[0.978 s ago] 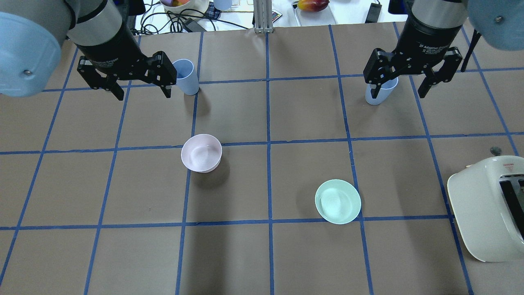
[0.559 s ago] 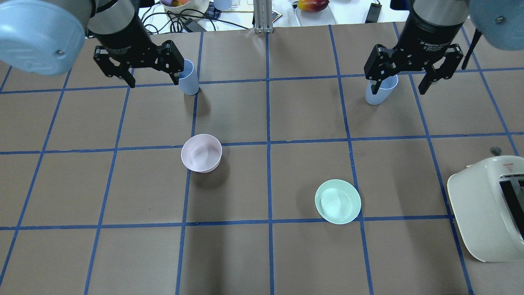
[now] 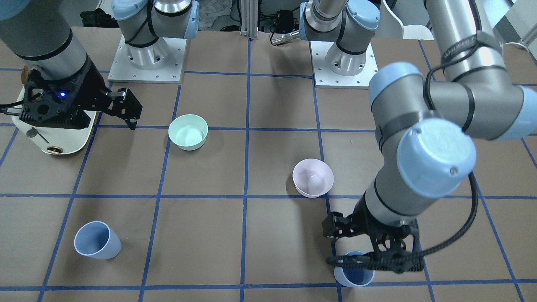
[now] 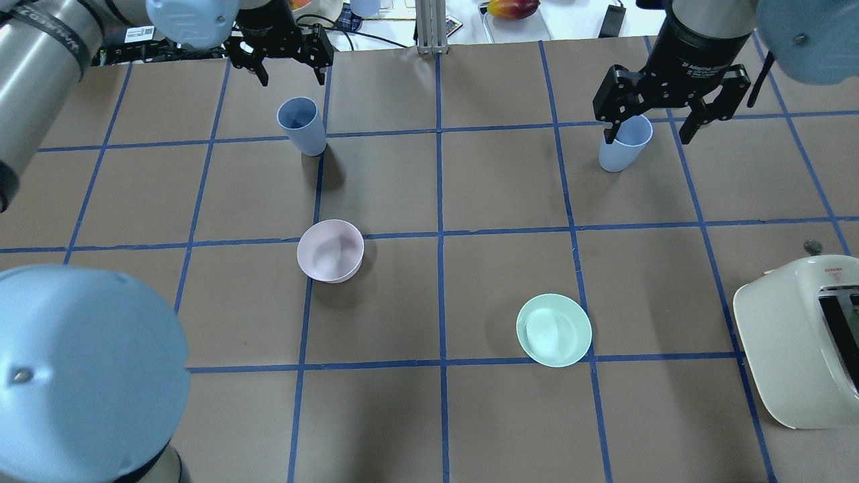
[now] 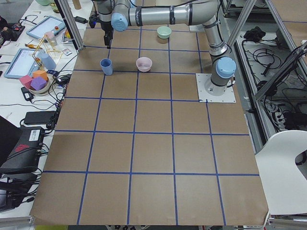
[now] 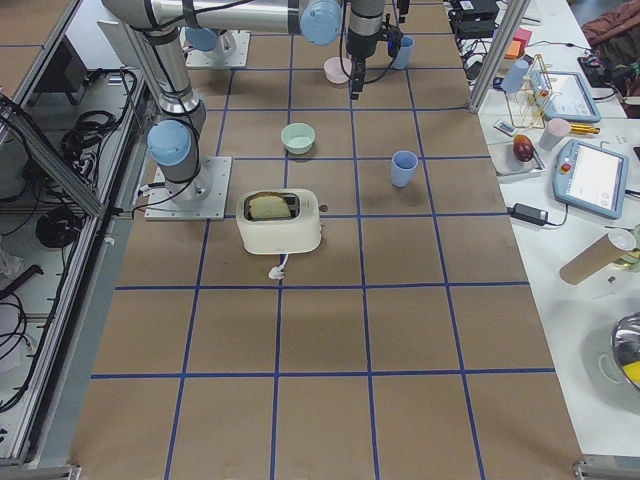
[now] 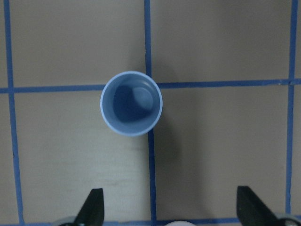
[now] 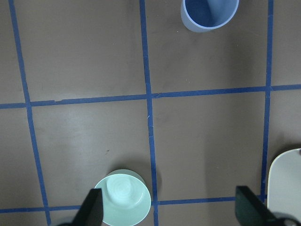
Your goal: Stack blue cups with both arms
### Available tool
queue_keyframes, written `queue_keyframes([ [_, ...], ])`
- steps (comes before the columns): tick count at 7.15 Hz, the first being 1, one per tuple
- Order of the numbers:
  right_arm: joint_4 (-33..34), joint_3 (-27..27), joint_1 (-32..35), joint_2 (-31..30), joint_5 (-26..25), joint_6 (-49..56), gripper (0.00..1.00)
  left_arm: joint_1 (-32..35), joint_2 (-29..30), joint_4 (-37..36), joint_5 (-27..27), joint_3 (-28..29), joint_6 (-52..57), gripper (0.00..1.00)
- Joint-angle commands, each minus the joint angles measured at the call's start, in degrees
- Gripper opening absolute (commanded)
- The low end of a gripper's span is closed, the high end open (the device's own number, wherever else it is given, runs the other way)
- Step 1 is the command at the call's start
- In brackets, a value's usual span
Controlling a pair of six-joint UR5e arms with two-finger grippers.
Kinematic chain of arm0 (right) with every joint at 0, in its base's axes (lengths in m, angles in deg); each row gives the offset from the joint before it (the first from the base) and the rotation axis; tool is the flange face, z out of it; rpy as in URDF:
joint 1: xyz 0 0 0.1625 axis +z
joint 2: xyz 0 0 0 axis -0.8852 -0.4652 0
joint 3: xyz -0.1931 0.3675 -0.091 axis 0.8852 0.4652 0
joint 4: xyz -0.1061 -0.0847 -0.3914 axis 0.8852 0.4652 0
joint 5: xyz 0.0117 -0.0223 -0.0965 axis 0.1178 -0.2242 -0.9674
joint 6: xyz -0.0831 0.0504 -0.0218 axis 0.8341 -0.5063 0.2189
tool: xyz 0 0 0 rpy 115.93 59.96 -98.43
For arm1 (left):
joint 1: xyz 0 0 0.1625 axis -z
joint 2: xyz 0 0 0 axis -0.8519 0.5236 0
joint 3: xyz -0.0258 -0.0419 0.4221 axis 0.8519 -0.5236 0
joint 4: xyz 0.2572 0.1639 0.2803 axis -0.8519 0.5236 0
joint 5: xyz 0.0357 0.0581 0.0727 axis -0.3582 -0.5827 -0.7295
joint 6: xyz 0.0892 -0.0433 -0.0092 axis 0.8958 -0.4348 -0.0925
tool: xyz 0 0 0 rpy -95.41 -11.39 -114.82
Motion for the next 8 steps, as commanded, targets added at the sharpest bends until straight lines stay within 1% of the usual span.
queue_keyframes([
  [1, 0.19, -0.05, -0.06, 0.3, -0.57, -0.61, 1.0, -0.39, 7.1, -0.32, -0.13, 3.34, 2.75, 1.0],
  [2, 0.27, -0.05, -0.06, 0.65, -0.57, -0.7, 1.0, -0.39, 7.81, -0.4, -0.13, 3.17, 2.75, 1.0],
  [3, 0.27, -0.32, -0.06, 1.78, -0.57, -0.7, 1.0, -0.39, 8.34, -0.49, -0.13, 2.99, 2.66, 0.97],
  [4, 0.1, -0.58, -0.24, 4.49, -0.57, -0.26, 1.0, -0.39, 8.69, -0.84, -0.13, 3.08, 2.66, 0.85],
  [5, 1.14, 0.03, -0.94, 5.65, -0.14, 0.17, 1.0, -0.39, 9.13, -2.23, -0.13, 2.91, 2.92, 0.74],
  [6, 4.54, 0.55, -1.29, 6.97, 0.13, 0.35, 1.0, -0.3, 9.83, -4.08, -0.13, 2.73, 3.45, 0.74],
  [7, 9.8, 1.26, -1.29, 9.42, 0.13, 1.49, 1.0, -0.3, 10.19, -4.18, -0.13, 2.64, 4.15, 0.5],
  [8, 13.85, 3.09, -1.38, 12.84, 0.13, 4.28, 1.0, -0.3, 10.28, -4.18, -0.13, 2.47, 5.2, 0.33],
])
